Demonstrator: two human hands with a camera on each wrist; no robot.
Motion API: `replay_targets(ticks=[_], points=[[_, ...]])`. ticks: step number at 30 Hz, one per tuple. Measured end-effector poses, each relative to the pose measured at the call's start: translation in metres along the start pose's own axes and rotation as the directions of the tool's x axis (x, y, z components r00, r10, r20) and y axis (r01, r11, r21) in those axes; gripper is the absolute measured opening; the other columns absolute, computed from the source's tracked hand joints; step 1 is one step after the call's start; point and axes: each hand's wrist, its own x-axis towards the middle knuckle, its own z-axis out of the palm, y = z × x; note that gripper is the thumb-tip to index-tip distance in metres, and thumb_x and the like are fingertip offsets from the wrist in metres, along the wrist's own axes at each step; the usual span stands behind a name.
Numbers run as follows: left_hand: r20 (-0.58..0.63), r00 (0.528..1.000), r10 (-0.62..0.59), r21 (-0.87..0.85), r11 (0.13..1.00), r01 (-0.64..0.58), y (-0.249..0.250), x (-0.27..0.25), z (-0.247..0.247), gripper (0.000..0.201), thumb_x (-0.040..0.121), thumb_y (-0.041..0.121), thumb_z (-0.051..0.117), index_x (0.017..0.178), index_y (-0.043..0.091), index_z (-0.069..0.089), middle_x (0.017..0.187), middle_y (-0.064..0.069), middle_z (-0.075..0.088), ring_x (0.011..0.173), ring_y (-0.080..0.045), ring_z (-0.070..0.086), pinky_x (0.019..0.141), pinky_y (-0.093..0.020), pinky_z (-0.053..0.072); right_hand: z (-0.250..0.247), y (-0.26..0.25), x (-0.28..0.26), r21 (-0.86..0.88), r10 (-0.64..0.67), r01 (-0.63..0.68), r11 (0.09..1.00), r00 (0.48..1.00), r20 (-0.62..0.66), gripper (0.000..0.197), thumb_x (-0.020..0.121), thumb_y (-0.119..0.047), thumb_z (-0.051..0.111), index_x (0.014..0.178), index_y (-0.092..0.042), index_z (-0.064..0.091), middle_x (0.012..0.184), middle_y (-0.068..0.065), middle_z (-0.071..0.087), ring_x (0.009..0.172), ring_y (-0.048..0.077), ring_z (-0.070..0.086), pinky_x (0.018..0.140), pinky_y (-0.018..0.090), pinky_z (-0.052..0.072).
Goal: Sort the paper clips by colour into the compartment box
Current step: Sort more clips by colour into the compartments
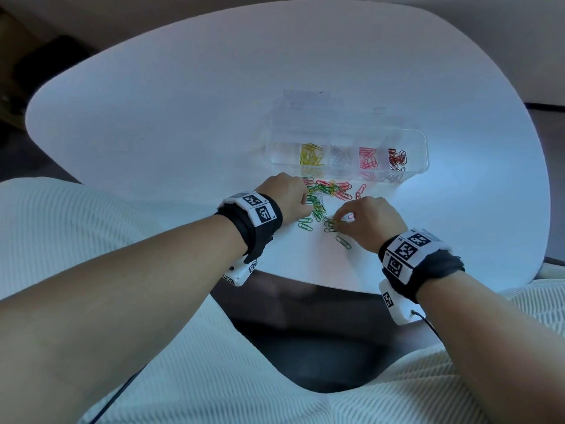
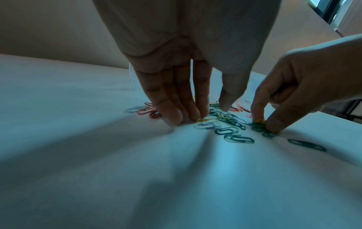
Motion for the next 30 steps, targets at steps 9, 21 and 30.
replay_targets(ticks=[9,21,30], points=[[0.003,1.000,0.017,0.059,0.998,-0.017,0.001,0.002,0.003,0.013,0.088,0.016,0.058,0.096,0.013,0.068,0.098,-0.007,0.068,0.089,-0.027,0.063,0.073,-0.030,0.049,-0.003,0.010,0.005,0.154,0.044,-0.035,0.988,0.998,-0.054,0.009,0.080,-0.028,0.076,0.087,-0.023,0.077,0.066,-0.013,0.051,0.068,0.009,0.048,0.055,0.018,0.033],[0.088,0.995,-0.040,0.105,0.994,0.031,0.000,0.006,0.007,0.015,0.074,0.015,0.061,0.076,0.022,0.049,0.080,-0.001,0.047,0.069,-0.022,0.043,0.063,-0.029,0.040,0.000,0.007,0.005,0.276,0.100,-0.084,0.957,0.994,-0.046,0.031,0.092,-0.039,0.058,0.076,-0.013,0.058,0.066,-0.002,0.052,0.068,0.020,0.049,0.055,0.029,0.032],[0.056,0.998,-0.042,0.085,0.996,0.037,0.002,0.000,0.004,0.021,0.079,0.029,0.060,0.086,0.010,0.064,0.087,-0.005,0.064,0.078,-0.026,0.062,0.072,-0.033,0.054,0.008,-0.010,0.003,0.282,0.062,-0.058,0.958,0.998,-0.004,0.036,0.096,-0.004,0.031,0.109,-0.015,0.062,0.095,0.004,0.059,0.089,0.024,0.055,0.076,0.031,0.043]])
